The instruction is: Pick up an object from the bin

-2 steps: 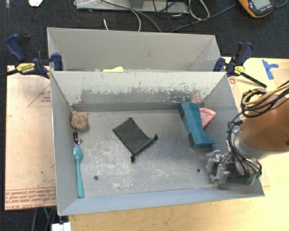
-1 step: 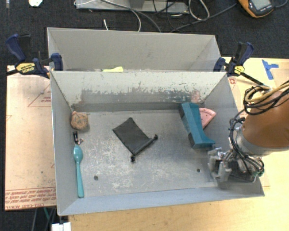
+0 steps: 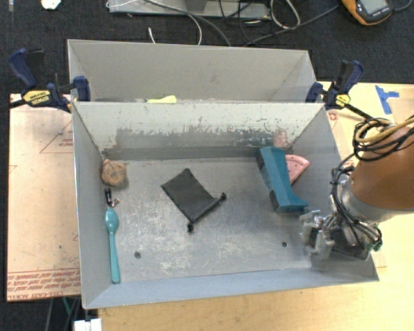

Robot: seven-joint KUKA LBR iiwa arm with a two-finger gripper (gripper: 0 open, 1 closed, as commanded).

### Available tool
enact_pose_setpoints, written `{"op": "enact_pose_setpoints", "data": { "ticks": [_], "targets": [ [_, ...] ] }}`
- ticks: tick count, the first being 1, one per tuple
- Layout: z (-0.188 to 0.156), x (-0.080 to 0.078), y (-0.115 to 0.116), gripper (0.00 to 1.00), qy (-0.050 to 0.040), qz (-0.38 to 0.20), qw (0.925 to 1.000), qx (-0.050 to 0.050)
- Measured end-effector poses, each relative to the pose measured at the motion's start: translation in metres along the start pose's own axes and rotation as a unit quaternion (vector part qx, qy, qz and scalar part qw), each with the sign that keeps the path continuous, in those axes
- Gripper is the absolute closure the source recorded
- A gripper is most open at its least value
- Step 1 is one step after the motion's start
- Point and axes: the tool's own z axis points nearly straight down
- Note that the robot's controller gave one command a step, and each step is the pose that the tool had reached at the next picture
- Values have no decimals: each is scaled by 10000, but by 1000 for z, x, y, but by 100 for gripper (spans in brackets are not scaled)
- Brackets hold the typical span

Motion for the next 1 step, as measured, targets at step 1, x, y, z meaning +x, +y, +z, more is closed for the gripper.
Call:
{"op": "enact_pose_setpoints", "data": {
  "ticks": [1],
  "targets": [
    [-42, 0, 1, 100, 9, 6, 10000, -8]
  ]
}}
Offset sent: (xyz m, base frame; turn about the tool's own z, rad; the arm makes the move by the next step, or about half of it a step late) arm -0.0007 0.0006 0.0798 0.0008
